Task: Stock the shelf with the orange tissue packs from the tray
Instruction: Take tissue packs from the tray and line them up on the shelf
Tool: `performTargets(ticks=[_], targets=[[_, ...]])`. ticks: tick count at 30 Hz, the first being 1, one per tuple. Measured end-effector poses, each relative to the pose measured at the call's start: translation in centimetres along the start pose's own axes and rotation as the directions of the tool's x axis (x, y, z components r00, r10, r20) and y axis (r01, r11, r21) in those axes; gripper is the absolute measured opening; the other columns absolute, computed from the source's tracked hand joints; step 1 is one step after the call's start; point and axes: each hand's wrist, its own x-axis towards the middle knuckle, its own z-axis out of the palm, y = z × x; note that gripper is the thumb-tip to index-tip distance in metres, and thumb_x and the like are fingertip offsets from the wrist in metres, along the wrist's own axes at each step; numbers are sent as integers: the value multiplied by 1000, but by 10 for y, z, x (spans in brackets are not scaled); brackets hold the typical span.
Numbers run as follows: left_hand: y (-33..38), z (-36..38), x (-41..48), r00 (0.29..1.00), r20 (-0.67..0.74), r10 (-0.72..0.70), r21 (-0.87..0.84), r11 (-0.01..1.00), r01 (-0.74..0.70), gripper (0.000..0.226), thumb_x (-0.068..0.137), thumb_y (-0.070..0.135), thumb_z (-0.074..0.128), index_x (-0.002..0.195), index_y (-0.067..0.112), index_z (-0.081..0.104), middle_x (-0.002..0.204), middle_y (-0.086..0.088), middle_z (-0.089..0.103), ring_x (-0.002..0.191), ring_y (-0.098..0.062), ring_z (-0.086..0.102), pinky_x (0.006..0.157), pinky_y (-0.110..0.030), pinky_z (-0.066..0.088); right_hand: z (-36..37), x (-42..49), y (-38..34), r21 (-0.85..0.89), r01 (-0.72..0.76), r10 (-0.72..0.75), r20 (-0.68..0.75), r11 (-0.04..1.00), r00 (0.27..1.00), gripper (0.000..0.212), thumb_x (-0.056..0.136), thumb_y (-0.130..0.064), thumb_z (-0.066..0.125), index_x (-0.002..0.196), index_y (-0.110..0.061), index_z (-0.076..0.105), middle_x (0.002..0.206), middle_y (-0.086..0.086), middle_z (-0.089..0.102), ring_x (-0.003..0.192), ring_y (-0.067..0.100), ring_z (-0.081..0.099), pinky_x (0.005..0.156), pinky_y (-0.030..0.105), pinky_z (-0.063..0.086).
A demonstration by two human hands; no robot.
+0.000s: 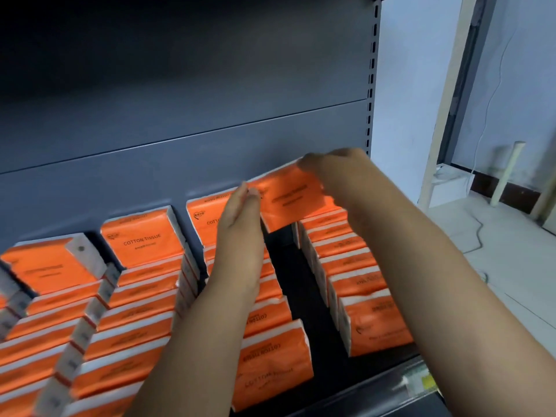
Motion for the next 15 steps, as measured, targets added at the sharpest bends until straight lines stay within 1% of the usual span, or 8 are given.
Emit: performTargets(ticks=[1, 2, 3, 5, 7, 9, 13, 15], targets=[[3, 5, 4, 998, 53, -30, 6, 1000, 30, 31, 108, 48, 47, 131, 38, 66, 124, 26, 66, 111, 9, 56, 88, -11, 40, -7, 4, 0, 30, -42, 43, -14, 999, 999, 38, 90, -37, 69, 110, -5, 69, 95, 8, 67, 85, 22, 63, 76, 36, 48], [5, 11, 7, 993, 100, -69, 16, 998, 68, 32, 108, 51, 44, 119, 35, 69, 114, 24, 70, 103, 8, 59, 83, -12, 42, -14, 8, 1, 46, -73, 75, -34, 996, 997, 32, 90, -38, 68, 107, -11, 68, 106, 10, 71, 94, 25, 68, 84, 38, 52], [8, 16, 10, 983, 142, -113, 27, 994, 110, 36, 108, 54, 40, 115, 33, 69, 111, 20, 70, 103, 3, 59, 87, -16, 43, -20, 13, 3, 66, -96, 100, -57, 993, 993, 28, 90, -40, 68, 105, -16, 67, 115, 12, 71, 102, 27, 68, 90, 41, 53], [9, 27, 15, 960, 224, -169, 46, 986, 162, 42, 109, 56, 34, 120, 30, 65, 119, 11, 65, 119, -9, 53, 102, -29, 38, -30, 23, 8, 117, -126, 137, -87, 985, 987, 32, 88, -41, 68, 111, -19, 66, 120, 12, 69, 107, 29, 67, 88, 39, 52], [10, 35, 15, 941, 271, -201, 38, 979, 198, 49, 108, 58, 32, 125, 25, 65, 131, 3, 64, 132, -15, 49, 109, -34, 35, -35, 31, 12, 135, -146, 159, -86, 980, 984, 43, 85, -44, 69, 120, -19, 65, 117, 7, 69, 102, 26, 66, 90, 39, 51], [10, 38, 13, 928, 284, -240, 25, 970, 243, 61, 106, 62, 33, 141, 20, 59, 150, -2, 57, 146, -20, 41, 116, -39, 32, -36, 38, 17, 150, -175, 186, -64, 973, 980, 45, 84, -45, 69, 122, -20, 66, 115, 4, 69, 98, 25, 67, 91, 41, 54], [5, 38, 13, 918, 305, -253, -7, 963, 268, 79, 99, 73, 39, 158, 20, 43, 163, -1, 42, 153, -24, 33, 120, -41, 31, -35, 46, 34, 210, -250, 254, 5, 945, 967, 36, 91, -37, 65, 121, -18, 67, 115, 7, 69, 96, 28, 68, 71, 35, 52], [3, 38, 12, 913, 318, -256, -37, 959, 281, 83, 97, 75, 39, 159, 20, 39, 165, -1, 40, 154, -23, 33, 120, -41, 30, -34, 50, 45, 235, -272, 276, 15, 933, 961, 35, 90, -36, 66, 119, -17, 68, 119, 10, 69, 104, 31, 68, 78, 37, 54]])
